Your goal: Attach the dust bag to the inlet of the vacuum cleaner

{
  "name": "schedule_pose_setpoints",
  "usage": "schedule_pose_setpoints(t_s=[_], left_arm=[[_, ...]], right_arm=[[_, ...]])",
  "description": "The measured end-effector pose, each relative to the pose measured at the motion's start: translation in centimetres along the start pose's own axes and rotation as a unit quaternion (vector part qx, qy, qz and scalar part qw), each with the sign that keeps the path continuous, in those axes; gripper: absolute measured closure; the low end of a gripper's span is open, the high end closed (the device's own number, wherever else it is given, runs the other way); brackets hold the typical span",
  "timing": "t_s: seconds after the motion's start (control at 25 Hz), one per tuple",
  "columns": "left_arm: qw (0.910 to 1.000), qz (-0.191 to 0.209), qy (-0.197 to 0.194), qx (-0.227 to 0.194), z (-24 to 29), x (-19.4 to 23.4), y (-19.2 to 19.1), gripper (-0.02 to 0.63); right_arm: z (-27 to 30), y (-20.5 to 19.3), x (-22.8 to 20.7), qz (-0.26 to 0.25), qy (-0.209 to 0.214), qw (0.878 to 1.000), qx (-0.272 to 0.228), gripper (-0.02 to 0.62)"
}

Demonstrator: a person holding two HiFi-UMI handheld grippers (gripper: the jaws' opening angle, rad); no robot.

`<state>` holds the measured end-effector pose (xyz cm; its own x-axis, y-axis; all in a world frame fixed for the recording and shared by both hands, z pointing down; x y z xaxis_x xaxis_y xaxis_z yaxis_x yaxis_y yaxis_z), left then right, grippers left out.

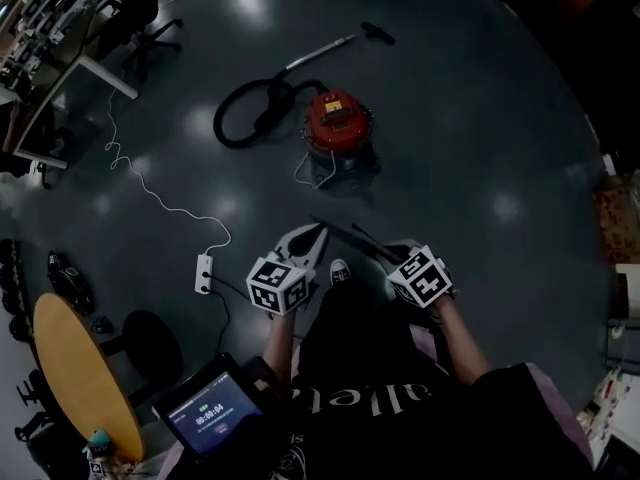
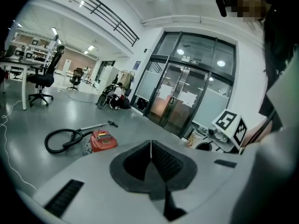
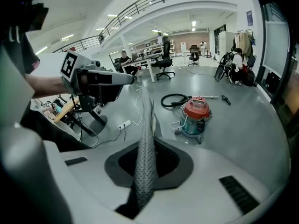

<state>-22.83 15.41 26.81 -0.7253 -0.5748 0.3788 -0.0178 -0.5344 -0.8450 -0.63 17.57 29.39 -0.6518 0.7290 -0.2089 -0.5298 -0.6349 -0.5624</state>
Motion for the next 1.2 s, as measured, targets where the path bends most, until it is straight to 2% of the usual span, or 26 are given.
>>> schedule_pose_setpoints(t_s=[0.28,0.44,0.6,0.72,0.88,1.0,1.2], left_arm=[[0.9993,-0.015,-0.028,0.019,5.2,4.5,1.3,0.600],[0.9988,-0.019,-0.029,0.033,8.9,5.9,1.9,0.600],[0.9988,-0.026,0.001,0.041,12.5,7.1,2.8,0.597],[0.9979,-0.036,0.033,0.042,15.4,8.1,3.6,0.526],[0.9950,-0.040,0.077,0.049,19.4,10.0,4.8,0.467],[0.9942,-0.035,0.085,0.056,22.6,12.1,4.9,0.451],[0.9909,0.014,0.068,0.115,27.6,16.9,2.8,0.448]], right_arm=[[3.3,3.2,-4.9,-0.015,0.004,0.999,0.033,0.557],[4.9,4.1,-8.6,-0.028,0.017,0.998,0.050,0.557],[6.6,4.0,-13.1,-0.014,0.037,0.997,0.066,0.556],[7.4,4.4,-16.4,-0.010,0.053,0.995,0.081,0.557],[8.8,4.6,-20.6,-0.047,0.065,0.992,0.097,0.557],[11.0,4.2,-24.1,-0.060,0.073,0.991,0.098,0.556],[16.4,2.8,-28.8,-0.058,0.072,0.990,0.102,0.556]])
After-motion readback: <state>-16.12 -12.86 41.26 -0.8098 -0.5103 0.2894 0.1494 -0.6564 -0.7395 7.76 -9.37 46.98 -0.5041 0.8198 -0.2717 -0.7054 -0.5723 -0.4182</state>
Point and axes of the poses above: the fingertips, and each gripper's own axes: z forward along the fingers, x to its left, y out of its top, the point moved 10 cm from there along -z, backward along the fingers, and after that the axes turned 1 degree about z, right-handed, at the moved point
